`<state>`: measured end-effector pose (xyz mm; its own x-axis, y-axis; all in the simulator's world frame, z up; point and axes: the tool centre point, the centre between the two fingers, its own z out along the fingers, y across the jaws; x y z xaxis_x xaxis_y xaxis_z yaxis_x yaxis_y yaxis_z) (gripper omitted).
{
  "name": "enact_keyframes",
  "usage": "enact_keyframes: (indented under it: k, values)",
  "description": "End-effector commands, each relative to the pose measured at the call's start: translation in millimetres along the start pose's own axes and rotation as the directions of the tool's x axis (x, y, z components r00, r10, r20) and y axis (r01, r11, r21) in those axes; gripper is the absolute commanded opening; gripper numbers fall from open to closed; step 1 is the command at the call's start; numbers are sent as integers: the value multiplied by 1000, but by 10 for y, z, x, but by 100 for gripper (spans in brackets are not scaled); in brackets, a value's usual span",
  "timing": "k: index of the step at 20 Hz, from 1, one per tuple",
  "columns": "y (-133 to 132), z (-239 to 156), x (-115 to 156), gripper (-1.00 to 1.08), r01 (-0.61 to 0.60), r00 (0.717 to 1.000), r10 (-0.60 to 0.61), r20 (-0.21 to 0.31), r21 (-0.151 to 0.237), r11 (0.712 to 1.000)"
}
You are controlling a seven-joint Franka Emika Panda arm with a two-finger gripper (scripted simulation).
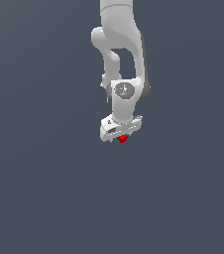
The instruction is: Pick up the red cube and move it to a goal position.
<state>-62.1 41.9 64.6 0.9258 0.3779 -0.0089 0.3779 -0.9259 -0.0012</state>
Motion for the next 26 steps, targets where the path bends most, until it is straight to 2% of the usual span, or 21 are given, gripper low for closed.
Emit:
enact_keyframes:
  k: [1, 7, 13, 14, 26]
  values:
    - [-93, 141, -68, 100, 65, 998, -65, -4, 0, 998]
    - [-219, 366, -182, 100, 163, 987, -163, -8, 0, 987]
    - [-255, 443, -223, 100, 194, 981, -194, -9, -1, 981]
    - [-255, 443, -223, -100, 194, 981, -194, -9, -1, 981]
    - [-250, 428, -219, -100, 194, 981, -194, -10, -2, 981]
